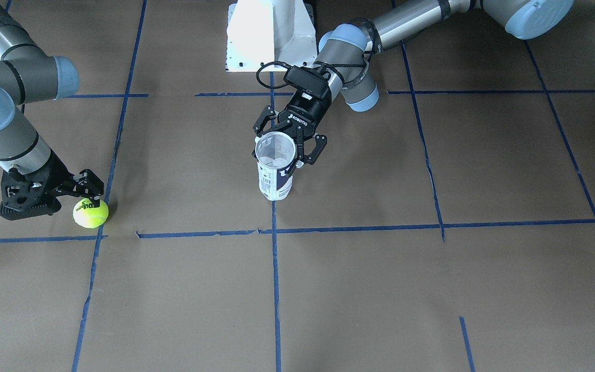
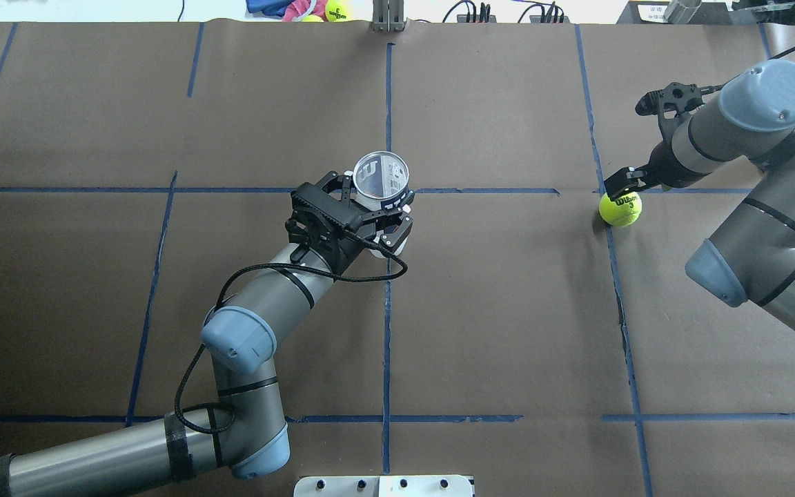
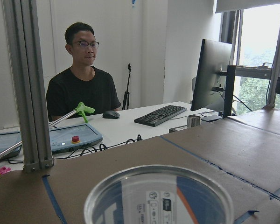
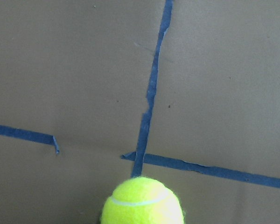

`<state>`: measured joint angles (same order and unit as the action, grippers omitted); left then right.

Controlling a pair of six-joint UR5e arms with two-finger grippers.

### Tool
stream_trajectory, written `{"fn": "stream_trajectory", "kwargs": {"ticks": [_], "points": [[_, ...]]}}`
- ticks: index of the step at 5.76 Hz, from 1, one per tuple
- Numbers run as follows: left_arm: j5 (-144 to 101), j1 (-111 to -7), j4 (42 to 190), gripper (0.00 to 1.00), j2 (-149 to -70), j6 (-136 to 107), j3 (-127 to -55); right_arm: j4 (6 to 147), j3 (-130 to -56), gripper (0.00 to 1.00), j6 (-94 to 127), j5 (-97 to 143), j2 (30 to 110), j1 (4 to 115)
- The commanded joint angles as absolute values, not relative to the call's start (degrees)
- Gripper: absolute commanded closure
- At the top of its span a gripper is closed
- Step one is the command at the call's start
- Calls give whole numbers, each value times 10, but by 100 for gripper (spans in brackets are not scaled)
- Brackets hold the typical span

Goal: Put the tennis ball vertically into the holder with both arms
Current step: 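Hold the can upright with the left gripper while the right reaches a ball, then close the right gripper on the tennis ball and lift it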

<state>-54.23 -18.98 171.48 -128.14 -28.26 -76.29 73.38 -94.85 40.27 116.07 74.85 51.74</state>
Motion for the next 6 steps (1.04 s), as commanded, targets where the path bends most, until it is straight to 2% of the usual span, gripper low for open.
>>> {"fn": "stream_trajectory", "kwargs": {"ticks": [1,6], "points": [[-542,-190,1715,18,-1281,-283,-763,730,-934,1,401,1159,749,508],[-542,-188,1715,17,-1282,-283,-762,730,-904,1,396,1136,734,476]]}}
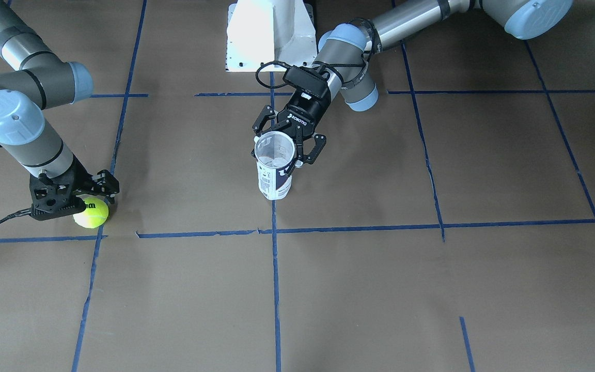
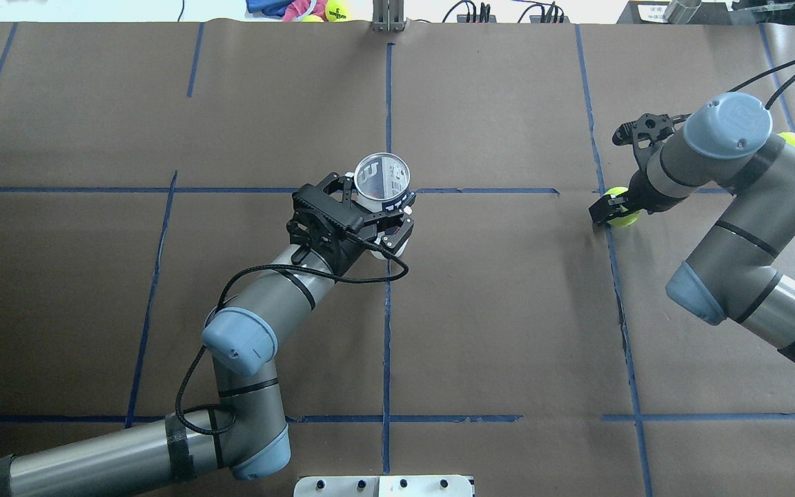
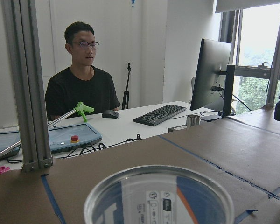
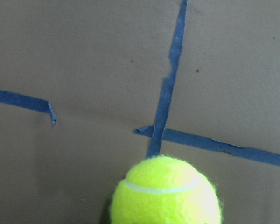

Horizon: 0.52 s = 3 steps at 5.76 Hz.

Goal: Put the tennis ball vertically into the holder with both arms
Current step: 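Close the right gripper on the tennis ball and lift it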

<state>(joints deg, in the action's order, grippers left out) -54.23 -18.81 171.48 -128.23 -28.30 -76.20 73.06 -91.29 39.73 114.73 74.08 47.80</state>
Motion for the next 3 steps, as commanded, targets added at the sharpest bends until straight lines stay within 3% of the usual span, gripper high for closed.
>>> {"fn": "stream_trajectory", "kwargs": {"ticks": [1,2,3], "points": [[-542,-187,1715,17,-1282,-283,-762,730,-895,1,396,1132,723,476],[-542,-188,1715,17,-1282,-283,-762,730,-891,1,396,1122,720,476],[-542,-187,1715,17,-1282,-283,-762,730,-891,8,396,1121,720,477]]}}
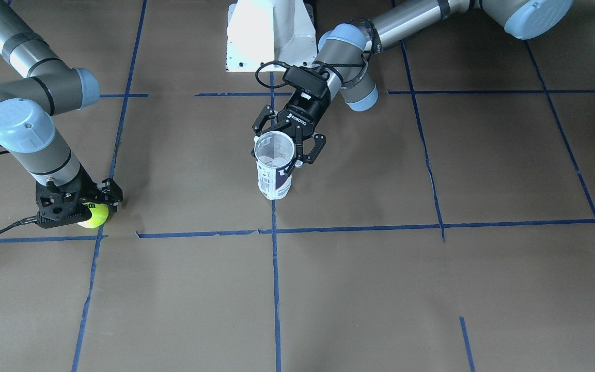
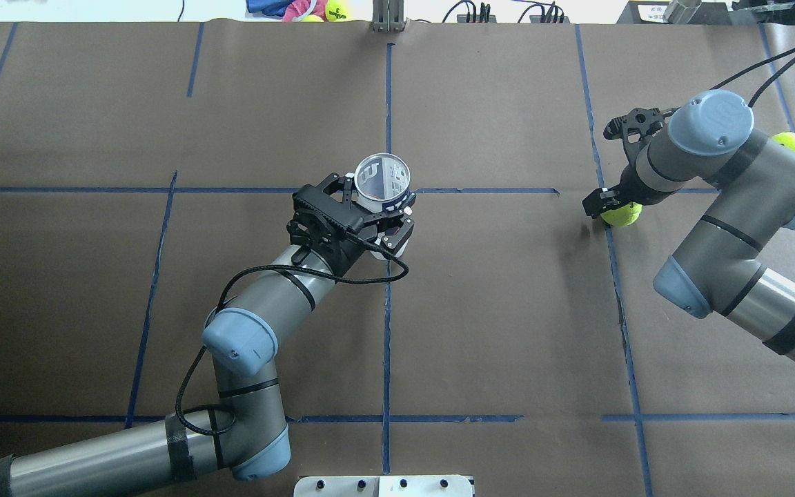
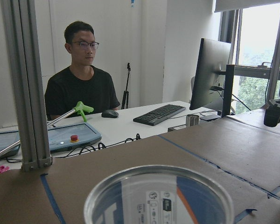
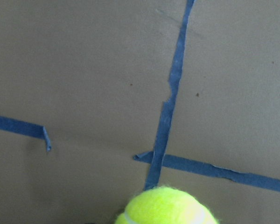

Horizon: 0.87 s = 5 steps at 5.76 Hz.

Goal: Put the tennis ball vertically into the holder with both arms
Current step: 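Close the right gripper on the tennis ball and lift it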

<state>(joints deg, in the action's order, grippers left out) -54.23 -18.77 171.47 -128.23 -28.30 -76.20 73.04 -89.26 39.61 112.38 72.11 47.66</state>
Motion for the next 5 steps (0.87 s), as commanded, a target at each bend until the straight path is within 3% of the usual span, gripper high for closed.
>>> {"fn": "stream_trajectory", "kwargs": {"ticks": [1,3,5], "points": [[-542,-186,1715,17,-1283,-283,-762,730,-891,34,396,1121,720,478],[-542,-186,1715,17,-1282,-283,-761,730,-910,82,402,1121,718,480],[-542,-179,1715,17,-1282,-283,-761,737,-980,93,508,1155,672,494]]}}
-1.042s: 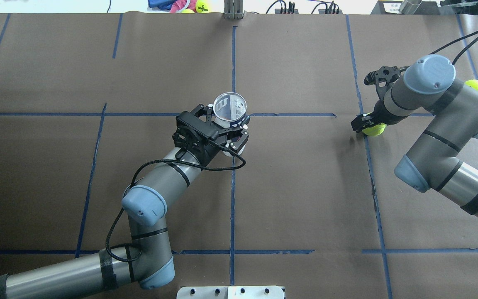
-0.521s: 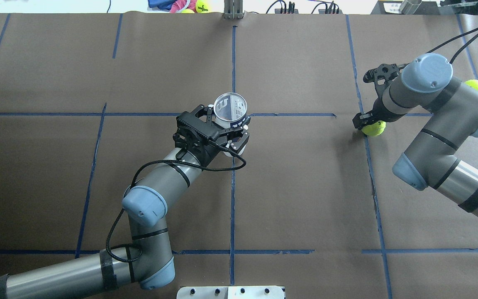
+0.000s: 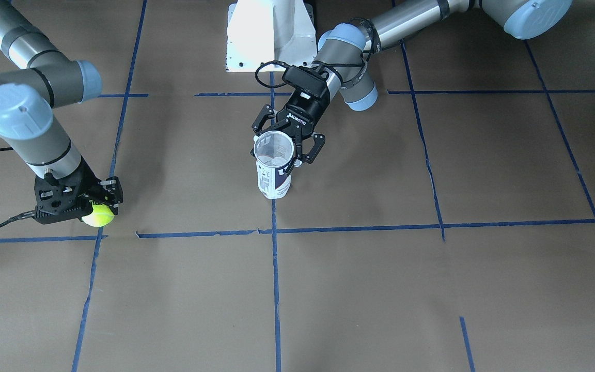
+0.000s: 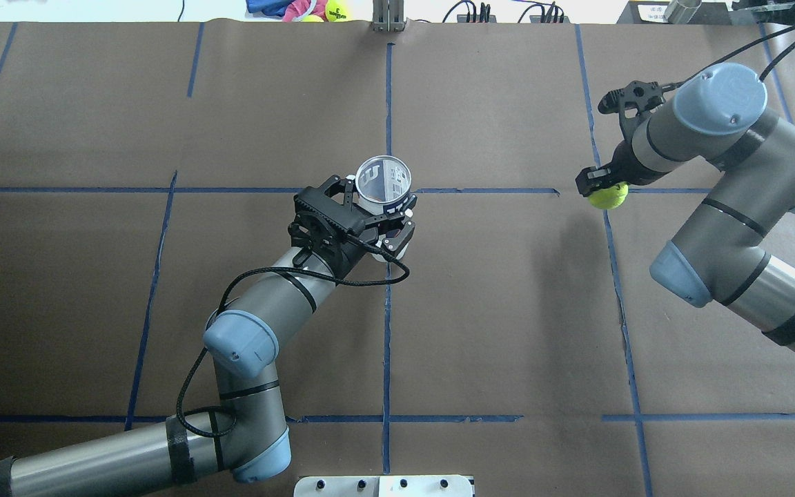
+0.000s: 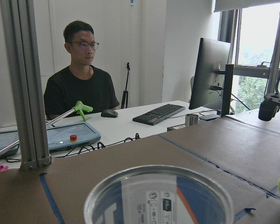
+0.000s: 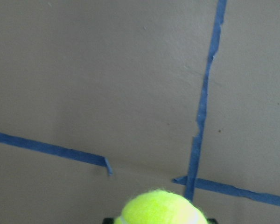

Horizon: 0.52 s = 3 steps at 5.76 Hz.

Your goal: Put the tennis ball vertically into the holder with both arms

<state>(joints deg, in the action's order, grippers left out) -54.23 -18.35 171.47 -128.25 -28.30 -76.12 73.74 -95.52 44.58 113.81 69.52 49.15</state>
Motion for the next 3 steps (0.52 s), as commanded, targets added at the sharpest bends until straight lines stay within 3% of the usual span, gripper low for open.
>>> {"fn": "stream_trajectory", "kwargs": {"ticks": [1,3], "points": [[-542,-178,1715,17,-1283,-283,-761,740,-1010,92,590,1171,642,489],[-542,-178,1715,17,-1284,-282,-761,741,-1088,92,775,1188,589,469]]}}
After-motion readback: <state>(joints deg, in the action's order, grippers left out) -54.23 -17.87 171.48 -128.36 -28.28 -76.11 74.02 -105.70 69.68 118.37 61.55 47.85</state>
